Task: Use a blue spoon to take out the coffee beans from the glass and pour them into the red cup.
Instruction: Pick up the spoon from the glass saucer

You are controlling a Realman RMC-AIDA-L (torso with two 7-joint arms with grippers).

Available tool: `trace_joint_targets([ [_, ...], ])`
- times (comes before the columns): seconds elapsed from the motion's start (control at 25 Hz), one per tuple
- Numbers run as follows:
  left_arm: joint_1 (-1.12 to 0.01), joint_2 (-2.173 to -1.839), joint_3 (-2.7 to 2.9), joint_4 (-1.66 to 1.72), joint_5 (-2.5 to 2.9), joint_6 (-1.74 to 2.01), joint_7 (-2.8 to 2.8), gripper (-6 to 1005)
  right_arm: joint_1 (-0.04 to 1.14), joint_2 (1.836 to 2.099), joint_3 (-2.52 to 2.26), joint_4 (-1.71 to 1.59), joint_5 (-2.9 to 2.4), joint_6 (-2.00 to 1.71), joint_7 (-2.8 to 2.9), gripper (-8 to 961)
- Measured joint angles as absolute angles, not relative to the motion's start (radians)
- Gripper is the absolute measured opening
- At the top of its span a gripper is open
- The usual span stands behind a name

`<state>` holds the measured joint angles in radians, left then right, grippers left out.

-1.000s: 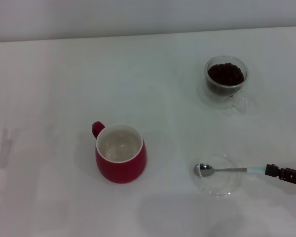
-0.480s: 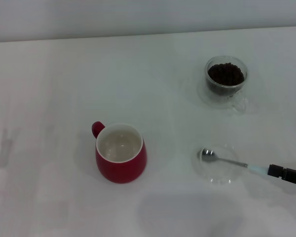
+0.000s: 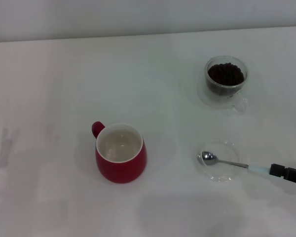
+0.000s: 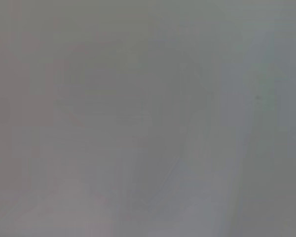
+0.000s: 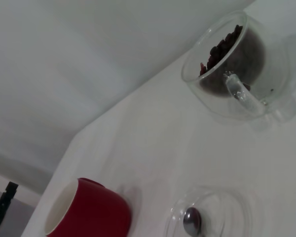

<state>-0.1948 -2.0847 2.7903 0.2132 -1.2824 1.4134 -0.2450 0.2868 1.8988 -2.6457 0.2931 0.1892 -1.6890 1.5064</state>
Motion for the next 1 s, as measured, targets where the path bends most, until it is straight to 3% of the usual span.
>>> trace_joint_targets([
  [0.44, -0.19, -2.084, 2.79, 0.213, -1.282, 1.418, -0.246, 732, 0.3, 1.867, -2.638, 0.296, 0.214, -1.747, 1.506, 149],
  [1.0, -0.19, -2.083, 2.787, 0.215, -1.282, 1.42, -0.247, 733, 0.369, 1.85, -2.637, 0.298, 0.357, -1.789, 1.501, 146],
])
